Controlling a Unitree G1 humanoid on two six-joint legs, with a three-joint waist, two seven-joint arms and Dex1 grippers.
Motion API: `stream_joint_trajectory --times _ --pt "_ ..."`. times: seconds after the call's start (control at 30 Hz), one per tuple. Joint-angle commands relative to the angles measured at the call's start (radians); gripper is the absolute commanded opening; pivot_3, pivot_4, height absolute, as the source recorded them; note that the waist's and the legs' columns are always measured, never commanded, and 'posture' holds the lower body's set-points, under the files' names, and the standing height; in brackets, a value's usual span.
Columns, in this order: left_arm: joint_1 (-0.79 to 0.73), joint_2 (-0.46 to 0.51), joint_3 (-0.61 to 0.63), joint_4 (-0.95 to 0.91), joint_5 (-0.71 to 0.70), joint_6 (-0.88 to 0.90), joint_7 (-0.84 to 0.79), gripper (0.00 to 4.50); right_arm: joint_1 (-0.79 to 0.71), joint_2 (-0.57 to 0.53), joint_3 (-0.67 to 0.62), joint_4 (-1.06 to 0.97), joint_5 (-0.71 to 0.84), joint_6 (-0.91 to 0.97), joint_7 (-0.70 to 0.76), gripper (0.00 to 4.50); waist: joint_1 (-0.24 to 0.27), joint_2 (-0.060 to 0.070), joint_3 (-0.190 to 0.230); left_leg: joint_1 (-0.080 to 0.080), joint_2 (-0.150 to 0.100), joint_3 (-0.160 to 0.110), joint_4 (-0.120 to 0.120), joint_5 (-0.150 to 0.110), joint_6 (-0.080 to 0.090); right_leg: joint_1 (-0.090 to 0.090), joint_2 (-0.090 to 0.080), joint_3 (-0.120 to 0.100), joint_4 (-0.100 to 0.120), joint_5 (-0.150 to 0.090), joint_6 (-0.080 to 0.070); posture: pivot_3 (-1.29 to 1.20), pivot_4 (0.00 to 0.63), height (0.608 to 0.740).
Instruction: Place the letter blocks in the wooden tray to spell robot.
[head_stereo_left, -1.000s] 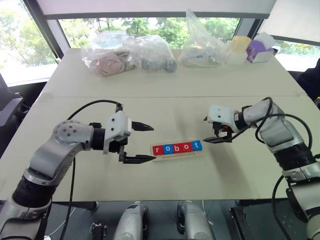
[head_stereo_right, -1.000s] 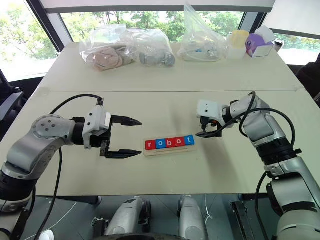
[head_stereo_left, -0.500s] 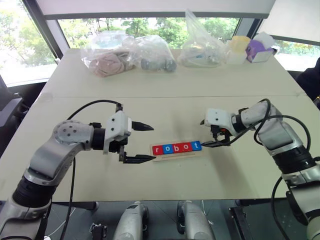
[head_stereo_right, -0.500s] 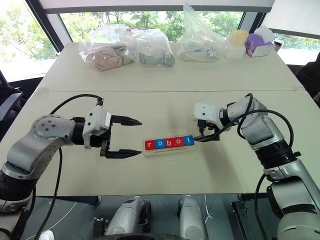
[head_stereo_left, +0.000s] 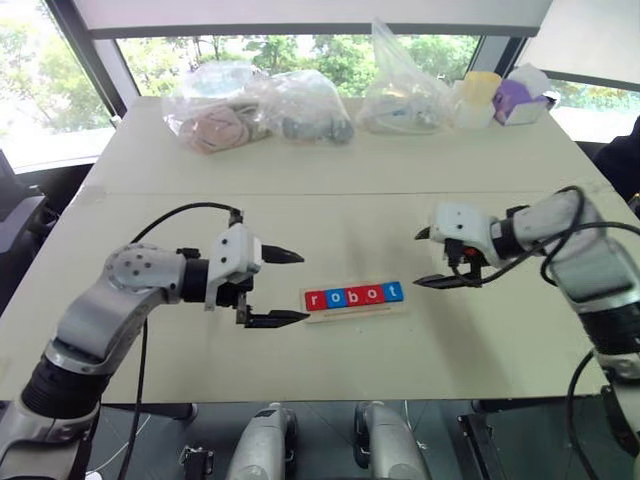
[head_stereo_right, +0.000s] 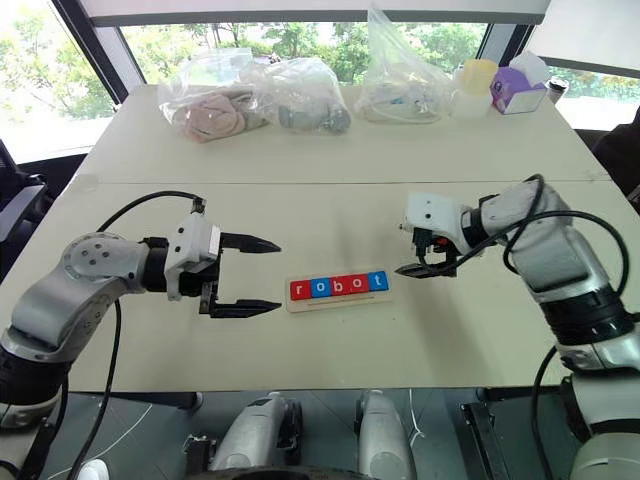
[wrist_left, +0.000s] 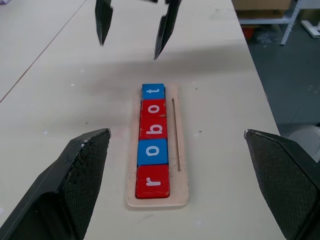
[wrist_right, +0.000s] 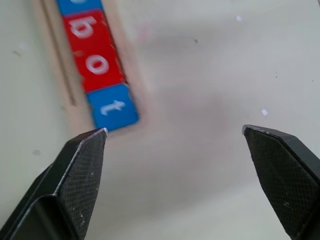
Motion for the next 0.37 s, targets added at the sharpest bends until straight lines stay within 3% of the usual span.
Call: stream_joint_trajectory --times 0.03,0.37 --pt "0.011 0.023 0.044 -0.037 -0.016 0.018 0.013 4.50 0.060 -0.043 -0.139 -0.183 0.130 0.191 -0.026 4.47 0.004 0.000 0.000 0.000 0.000 0.000 0.000 0.000 0.000 0.000 0.000 0.000 0.000 0.000 0.000 0.00 0.150 0.740" --pt "0.069 0.064 0.111 -0.053 -0.059 0.093 0.037 4.50 0.284 -0.071 -0.416 -0.470 0.384 0.510 -0.161 4.47 0.021 0.000 0.000 0.000 0.000 0.000 0.000 0.000 0.000 0.000 -0.001 0.000 -0.001 -0.001 -0.005 0.00 0.150 0.740"
